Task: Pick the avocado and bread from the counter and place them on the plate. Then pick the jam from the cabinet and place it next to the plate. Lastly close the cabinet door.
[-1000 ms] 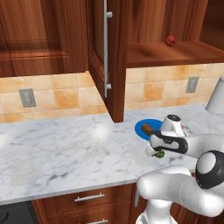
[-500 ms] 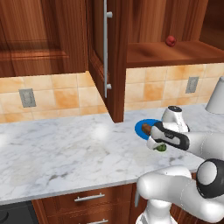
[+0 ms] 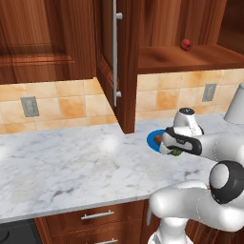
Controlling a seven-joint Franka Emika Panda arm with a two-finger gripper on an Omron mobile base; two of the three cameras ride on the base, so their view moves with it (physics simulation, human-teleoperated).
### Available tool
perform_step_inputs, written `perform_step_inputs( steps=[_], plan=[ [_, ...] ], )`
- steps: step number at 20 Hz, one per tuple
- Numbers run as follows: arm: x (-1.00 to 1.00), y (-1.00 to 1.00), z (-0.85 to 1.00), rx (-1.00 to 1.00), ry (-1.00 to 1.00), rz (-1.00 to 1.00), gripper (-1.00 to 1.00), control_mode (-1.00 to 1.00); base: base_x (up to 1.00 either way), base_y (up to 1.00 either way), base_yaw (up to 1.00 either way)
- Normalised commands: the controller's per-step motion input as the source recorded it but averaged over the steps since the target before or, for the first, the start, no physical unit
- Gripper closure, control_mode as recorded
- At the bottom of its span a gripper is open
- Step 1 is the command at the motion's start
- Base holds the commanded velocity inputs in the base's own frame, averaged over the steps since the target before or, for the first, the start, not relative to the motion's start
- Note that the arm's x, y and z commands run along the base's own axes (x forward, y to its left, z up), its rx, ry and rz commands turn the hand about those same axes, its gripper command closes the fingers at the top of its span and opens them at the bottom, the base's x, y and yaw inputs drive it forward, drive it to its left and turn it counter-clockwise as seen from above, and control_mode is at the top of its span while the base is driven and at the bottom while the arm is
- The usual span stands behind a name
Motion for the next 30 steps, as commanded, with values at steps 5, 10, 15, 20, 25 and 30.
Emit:
perform_step_inputs(
  steps=[5,10,15,20,25,30],
  plan=[
    [0.63,-0.29,0.13,-0.05,0.0,0.0,1.0,-1.0,0.0,0.0,0.0],
    [0.55,-0.37,0.12,-0.02,0.0,0.0,1.0,-1.0,0.0,0.0,0.0],
    [0.48,-0.45,0.03,0.0,0.0,0.0,1.0,-1.0,0.0,0.0,0.0],
    [0.26,-0.24,-0.09,0.01,0.0,0.02,1.0,-1.0,0.0,0.0,0.0],
    [0.1,-0.03,-0.29,0.06,0.0,0.06,1.0,-1.0,0.0,0.0,0.0],
    [0.03,-0.05,-0.36,0.04,0.0,0.08,1.0,-1.0,0.0,0.0,0.0]
  ],
)
